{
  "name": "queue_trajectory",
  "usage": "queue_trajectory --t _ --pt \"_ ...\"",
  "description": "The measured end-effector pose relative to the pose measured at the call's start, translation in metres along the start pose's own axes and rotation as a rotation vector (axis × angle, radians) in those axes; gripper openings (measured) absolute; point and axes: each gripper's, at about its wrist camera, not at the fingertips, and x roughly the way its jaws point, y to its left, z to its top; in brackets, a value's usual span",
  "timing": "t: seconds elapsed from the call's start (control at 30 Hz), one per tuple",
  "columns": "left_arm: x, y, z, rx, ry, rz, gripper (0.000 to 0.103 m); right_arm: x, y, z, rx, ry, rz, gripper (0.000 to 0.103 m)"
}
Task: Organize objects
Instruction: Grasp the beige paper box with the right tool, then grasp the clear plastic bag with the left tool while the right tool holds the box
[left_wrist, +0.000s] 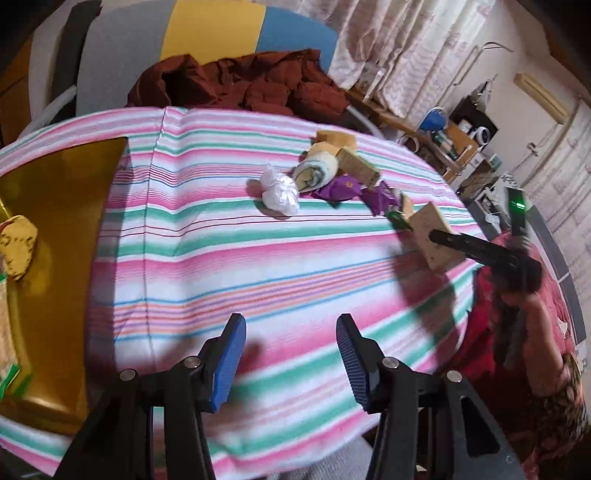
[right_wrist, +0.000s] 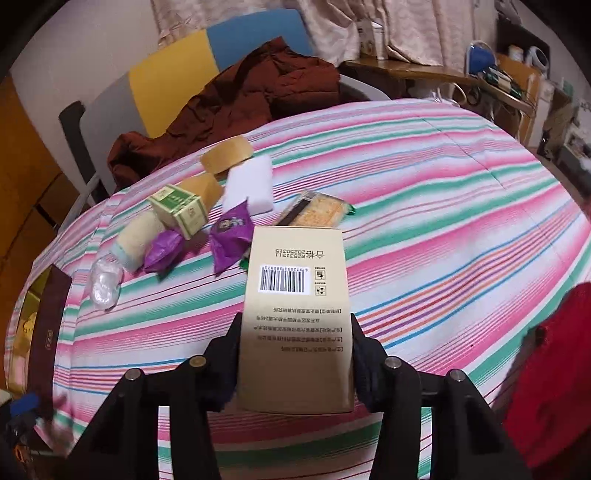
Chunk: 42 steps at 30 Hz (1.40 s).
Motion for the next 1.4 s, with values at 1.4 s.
queue_trajectory --t 1.4 --pt "0.097 -0.001 0.058 0.120 -0.165 0.172 0.034 0.008 0.080 -0.021 -0.255 0.042 0.142 0.051"
